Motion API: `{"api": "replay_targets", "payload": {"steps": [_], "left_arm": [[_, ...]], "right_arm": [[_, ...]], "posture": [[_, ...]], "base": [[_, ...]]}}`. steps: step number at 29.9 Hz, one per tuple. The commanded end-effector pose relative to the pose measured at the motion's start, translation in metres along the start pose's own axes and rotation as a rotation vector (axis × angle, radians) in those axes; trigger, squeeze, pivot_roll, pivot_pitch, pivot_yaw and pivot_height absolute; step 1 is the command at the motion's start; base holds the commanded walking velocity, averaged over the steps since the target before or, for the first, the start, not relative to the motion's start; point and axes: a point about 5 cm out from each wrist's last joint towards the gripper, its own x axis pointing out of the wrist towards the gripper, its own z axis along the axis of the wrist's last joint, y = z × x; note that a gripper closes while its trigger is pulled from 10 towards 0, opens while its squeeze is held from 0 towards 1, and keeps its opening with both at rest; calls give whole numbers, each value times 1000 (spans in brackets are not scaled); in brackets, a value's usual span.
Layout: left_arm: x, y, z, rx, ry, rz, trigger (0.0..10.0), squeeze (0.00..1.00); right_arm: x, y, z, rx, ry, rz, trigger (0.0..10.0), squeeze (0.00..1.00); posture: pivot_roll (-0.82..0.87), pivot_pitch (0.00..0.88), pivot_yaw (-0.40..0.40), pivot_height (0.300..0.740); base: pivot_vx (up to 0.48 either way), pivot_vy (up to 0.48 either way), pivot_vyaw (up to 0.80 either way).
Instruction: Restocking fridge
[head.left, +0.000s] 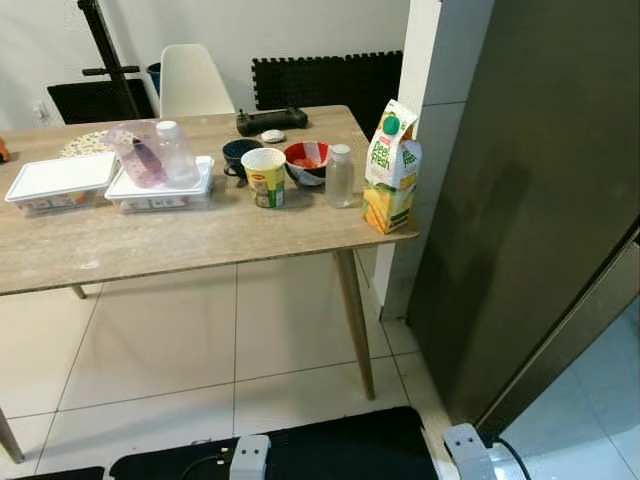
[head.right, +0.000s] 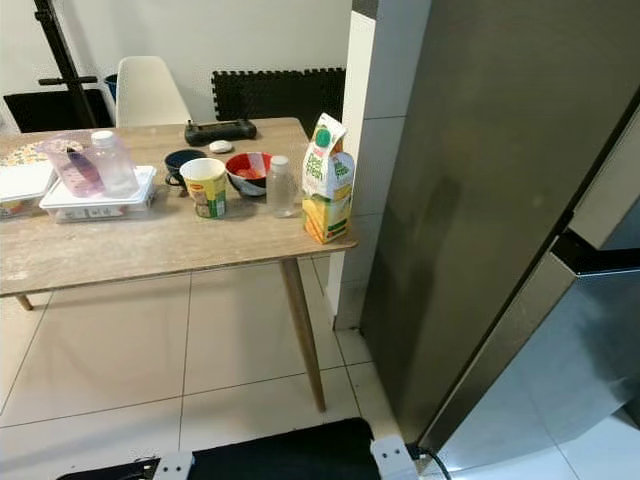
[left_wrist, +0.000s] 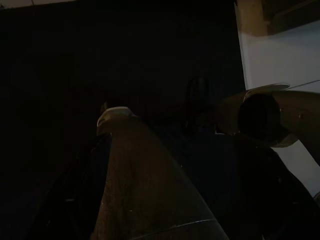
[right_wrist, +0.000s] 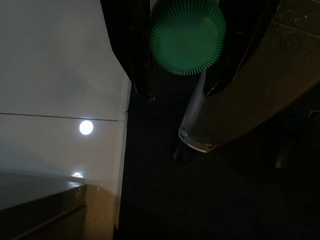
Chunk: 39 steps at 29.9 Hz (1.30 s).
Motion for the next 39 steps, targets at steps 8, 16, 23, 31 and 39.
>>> {"api": "replay_targets", "payload": {"steps": [8,16,23,31,39], "left_arm": [[-4,9,-6,14,31,28,10000,0],[-4,9,-8,22,36,27,10000,0],[-4,6,-11,25,41,23,10000,0],[-3,2,-12,24,35,10,10000,0],[-3,-5,-19,51,43,-16,10000,0]], "right_arm": [[2,6,6,6,-2,12,10000,0],[1,6,2,-2,7,13,10000,0],[1,4,2,-93,-6,5,10000,0],[-4,-11,-5,-52,-59,-33,10000,0],[-1,6,6,-21,-113,102,10000,0]], "posture": [[-35,0,-23,740],[-32,0,-31,740],[-27,0,-38,740],[-26,0,-54,740],[-40,8,-74,740]], "base": [[0,0,0],[0,0,0],[0,0,0],[0,0,0],[0,0,0]]}}
